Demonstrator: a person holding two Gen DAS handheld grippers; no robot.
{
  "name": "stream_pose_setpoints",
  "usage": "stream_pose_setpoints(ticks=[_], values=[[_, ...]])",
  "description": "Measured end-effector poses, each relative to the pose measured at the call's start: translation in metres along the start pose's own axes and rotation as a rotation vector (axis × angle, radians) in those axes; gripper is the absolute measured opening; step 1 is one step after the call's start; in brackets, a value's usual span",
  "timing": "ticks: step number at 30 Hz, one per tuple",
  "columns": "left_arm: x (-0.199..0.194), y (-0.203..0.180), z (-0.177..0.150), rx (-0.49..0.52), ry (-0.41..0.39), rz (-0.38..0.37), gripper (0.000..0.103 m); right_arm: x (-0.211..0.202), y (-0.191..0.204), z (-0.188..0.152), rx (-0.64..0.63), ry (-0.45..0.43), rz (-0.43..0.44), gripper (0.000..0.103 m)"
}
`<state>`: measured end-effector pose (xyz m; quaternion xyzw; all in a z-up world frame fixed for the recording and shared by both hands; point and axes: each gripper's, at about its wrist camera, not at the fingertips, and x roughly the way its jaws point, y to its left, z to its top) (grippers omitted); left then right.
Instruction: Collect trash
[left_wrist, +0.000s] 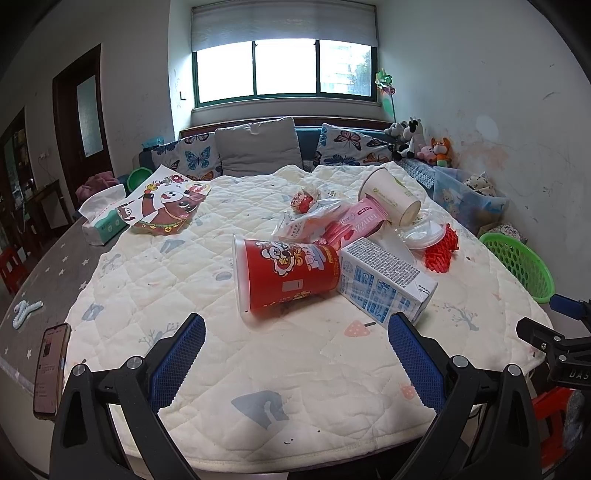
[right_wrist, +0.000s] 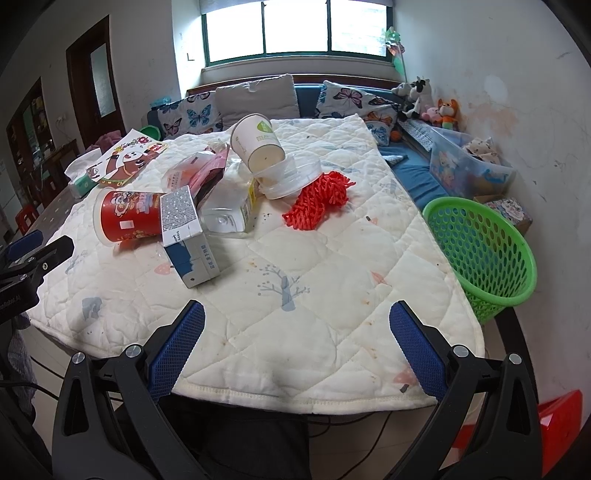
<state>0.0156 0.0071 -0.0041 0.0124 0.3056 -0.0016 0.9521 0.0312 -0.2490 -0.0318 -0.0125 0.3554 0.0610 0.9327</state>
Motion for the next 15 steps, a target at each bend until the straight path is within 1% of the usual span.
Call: stream_pose_setpoints(ticks=[7, 15], values=[[-0.001, -0.003, 0.001, 0.002, 0.004, 0.003, 0.096, 0.005, 0.0, 0.004, -0.011, 0.005, 0.001, 0.099], [0.011, 0.001, 0.009, -0.005, 0.014, 0.006, 0.096, 0.009, 0.005, 0.01, -0.036, 0.006, 0.011, 0.099]])
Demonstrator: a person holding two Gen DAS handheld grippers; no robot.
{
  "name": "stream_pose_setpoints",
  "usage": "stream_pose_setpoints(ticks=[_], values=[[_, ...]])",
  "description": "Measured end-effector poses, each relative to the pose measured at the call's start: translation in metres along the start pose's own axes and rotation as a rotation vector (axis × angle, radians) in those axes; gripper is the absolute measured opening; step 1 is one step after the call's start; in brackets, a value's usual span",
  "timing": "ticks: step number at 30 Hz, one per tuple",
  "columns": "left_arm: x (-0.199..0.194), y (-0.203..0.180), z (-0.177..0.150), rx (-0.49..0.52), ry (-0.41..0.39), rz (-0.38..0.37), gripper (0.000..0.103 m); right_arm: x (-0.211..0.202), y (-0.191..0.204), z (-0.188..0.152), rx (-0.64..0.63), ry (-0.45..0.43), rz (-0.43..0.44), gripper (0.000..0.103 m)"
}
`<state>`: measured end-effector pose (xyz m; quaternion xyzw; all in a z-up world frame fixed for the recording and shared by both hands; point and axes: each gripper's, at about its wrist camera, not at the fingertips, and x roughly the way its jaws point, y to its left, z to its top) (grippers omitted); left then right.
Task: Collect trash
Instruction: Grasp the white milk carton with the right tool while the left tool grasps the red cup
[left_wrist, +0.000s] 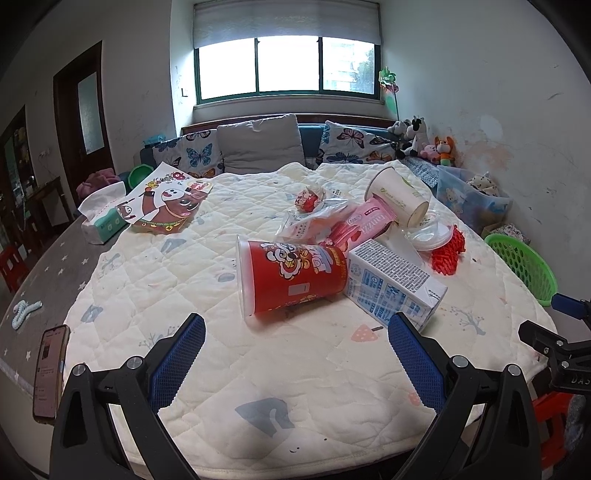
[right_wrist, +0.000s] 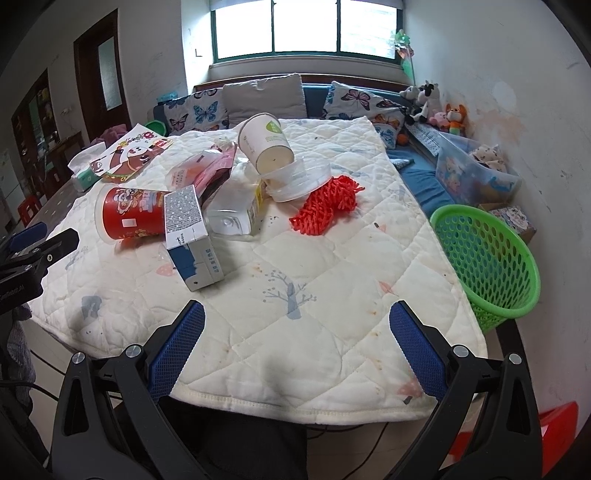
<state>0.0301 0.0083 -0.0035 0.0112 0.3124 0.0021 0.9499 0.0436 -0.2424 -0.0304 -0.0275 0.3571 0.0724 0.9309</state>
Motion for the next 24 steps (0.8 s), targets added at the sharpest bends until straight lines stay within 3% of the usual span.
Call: stream_pose_setpoints(ticks=[11, 24], values=[[0.007, 0.018, 0.01, -0.007, 0.001, 0.025, 0.096, 0.012, 0.01, 0.014, -0.055, 0.005, 0.025, 0.099], [0.03, 0.046, 0.026, -0.021, 0.036, 0.047, 0.096, 0.036, 0.041, 0.043, -0.154, 0.024, 0.138, 0.096]])
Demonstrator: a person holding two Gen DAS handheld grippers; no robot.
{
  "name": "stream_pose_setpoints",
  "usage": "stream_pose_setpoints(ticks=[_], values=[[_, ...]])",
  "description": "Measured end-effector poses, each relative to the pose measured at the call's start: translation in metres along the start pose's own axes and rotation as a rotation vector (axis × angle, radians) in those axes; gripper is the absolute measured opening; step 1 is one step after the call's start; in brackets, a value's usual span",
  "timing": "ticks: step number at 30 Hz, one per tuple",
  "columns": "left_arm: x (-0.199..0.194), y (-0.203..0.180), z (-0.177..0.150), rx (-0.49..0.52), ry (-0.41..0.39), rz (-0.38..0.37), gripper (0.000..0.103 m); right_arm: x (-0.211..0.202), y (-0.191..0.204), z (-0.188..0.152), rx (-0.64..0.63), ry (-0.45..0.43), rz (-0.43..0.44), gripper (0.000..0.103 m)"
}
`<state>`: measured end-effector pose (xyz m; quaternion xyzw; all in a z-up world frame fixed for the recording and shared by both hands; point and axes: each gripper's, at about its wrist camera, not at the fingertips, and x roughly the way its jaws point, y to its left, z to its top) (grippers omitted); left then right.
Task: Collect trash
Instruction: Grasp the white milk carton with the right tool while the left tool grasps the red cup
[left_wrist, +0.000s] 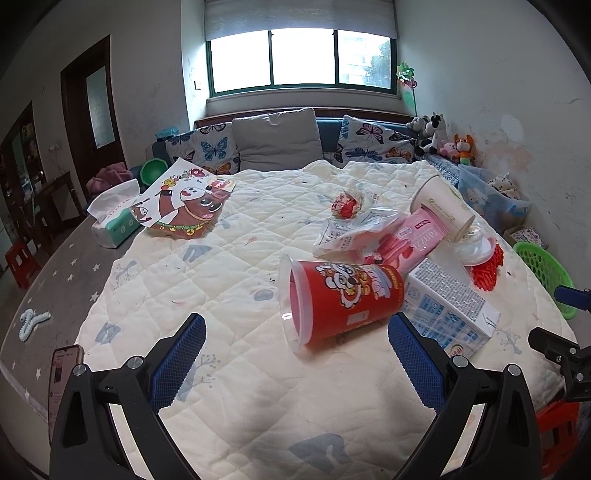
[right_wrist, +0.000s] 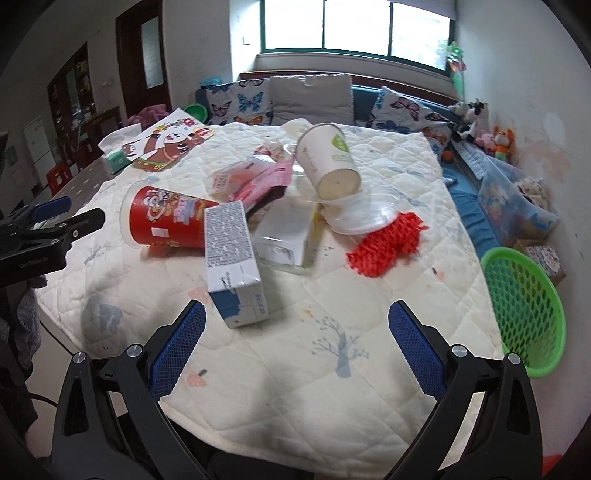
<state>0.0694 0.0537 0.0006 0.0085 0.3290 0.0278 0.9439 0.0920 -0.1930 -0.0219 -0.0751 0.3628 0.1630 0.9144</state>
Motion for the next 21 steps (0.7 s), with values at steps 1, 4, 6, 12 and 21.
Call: stream_pose_setpoints(ticks=[1, 4, 6, 12, 21], values=[[0.003, 0.002, 0.0, -0.005, 0.005, -0.001, 0.096, 0.004, 0.003, 0.004, -0.012, 0.005, 0.008, 0.095], [0.01, 0.008, 0.002, -0.017, 0.02, -0.016, 0.096, 0.014, 0.009, 0.012, -0.036, 0.018, 0.035, 0.092], [0.014, 0.011, 0.003, -0.012, 0.025, -0.015, 0.096, 0.021, 0.015, 0.017, -0.053, 0.027, 0.051, 0.091], [0.027, 0.013, 0.006, -0.001, 0.044, -0.04, 0.095, 0.045, 0.03, 0.03, -0.1, 0.066, 0.087, 0.083], [0.044, 0.013, 0.011, 0.008, 0.076, -0.078, 0.088, 0.07, 0.037, 0.042, -0.127, 0.117, 0.116, 0.071]])
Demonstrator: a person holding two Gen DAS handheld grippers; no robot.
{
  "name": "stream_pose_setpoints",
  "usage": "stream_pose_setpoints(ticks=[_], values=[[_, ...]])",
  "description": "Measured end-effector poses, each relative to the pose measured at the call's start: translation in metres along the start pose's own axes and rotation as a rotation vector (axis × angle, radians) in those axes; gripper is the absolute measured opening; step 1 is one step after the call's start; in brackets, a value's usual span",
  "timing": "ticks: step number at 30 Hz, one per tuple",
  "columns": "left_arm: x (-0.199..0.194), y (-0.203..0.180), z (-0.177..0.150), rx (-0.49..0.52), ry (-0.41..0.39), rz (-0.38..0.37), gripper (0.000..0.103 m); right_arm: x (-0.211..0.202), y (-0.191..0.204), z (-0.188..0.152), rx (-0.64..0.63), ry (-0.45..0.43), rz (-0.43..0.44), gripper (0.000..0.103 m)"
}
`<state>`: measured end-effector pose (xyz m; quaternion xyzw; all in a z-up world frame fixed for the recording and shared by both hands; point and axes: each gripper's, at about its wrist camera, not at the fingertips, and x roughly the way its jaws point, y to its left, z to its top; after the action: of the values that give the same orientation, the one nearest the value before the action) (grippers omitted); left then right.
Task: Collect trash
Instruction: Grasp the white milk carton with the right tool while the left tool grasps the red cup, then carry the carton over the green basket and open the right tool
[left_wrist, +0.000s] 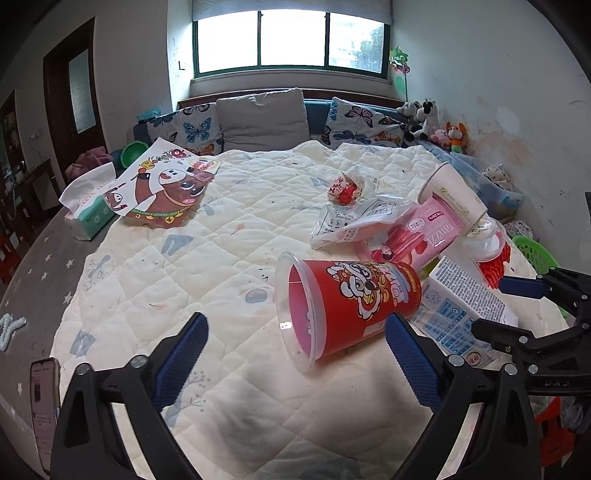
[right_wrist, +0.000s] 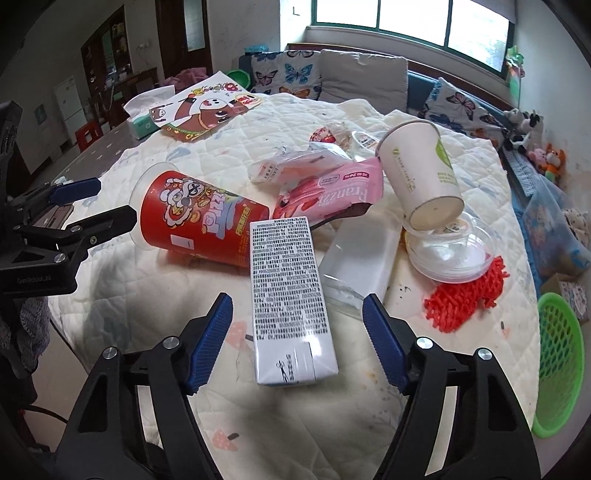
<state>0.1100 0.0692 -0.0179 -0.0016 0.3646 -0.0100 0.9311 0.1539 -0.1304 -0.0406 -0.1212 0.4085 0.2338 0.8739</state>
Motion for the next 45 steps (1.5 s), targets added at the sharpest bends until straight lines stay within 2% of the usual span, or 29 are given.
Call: stream_pose_setpoints(ticks=[1, 4, 11, 12, 15, 18, 22, 29, 31, 33, 35, 40, 45], values=[[0.001, 0.0, 0.0, 0.0, 0.005, -0.001, 0.084, 0.001, 0.001, 0.001, -0.004, 0.002, 0.001, 0.07], [0.009, 0.003, 0.001, -0.014, 0.026, -0.029, 0.081, 0.007, 0.002, 0.003, -0.015, 0.019, 0.009, 0.064], [0.025, 0.0, 0.004, -0.012, 0.062, -0.097, 0.078, 0.019, 0.001, 0.007, -0.016, 0.042, 0.024, 0.058], [0.027, 0.0, 0.004, -0.013, 0.067, -0.107, 0.075, 0.02, 0.001, 0.007, -0.018, 0.045, 0.025, 0.057], [0.036, 0.002, 0.005, -0.03, 0.088, -0.149, 0.073, 0.025, 0.001, 0.008, -0.02, 0.064, 0.046, 0.047], [0.043, 0.004, 0.005, -0.055, 0.105, -0.197, 0.069, 0.024, 0.001, 0.008, -0.021, 0.062, 0.052, 0.042], [0.048, 0.004, 0.005, -0.073, 0.109, -0.259, 0.06, 0.017, -0.003, 0.004, -0.007, 0.057, 0.071, 0.041], [0.042, -0.008, 0.002, -0.046, 0.085, -0.318, 0.043, -0.003, -0.01, -0.009, 0.026, 0.039, 0.091, 0.041], [0.039, -0.011, 0.001, -0.035, 0.079, -0.325, 0.032, -0.011, -0.013, -0.013, 0.033, 0.034, 0.094, 0.041], [0.036, -0.013, 0.0, -0.033, 0.078, -0.344, 0.026, -0.018, -0.015, -0.018, 0.041, 0.032, 0.103, 0.041], [0.033, -0.015, -0.002, -0.026, 0.072, -0.344, 0.024, -0.025, -0.017, -0.022, 0.051, 0.026, 0.109, 0.041], [0.02, -0.024, -0.006, -0.005, 0.056, -0.333, 0.008, -0.047, -0.018, -0.033, 0.06, 0.004, 0.129, 0.041], [-0.002, -0.033, -0.009, 0.031, 0.038, -0.311, 0.005, -0.071, -0.029, -0.041, 0.083, -0.043, 0.09, 0.041]])
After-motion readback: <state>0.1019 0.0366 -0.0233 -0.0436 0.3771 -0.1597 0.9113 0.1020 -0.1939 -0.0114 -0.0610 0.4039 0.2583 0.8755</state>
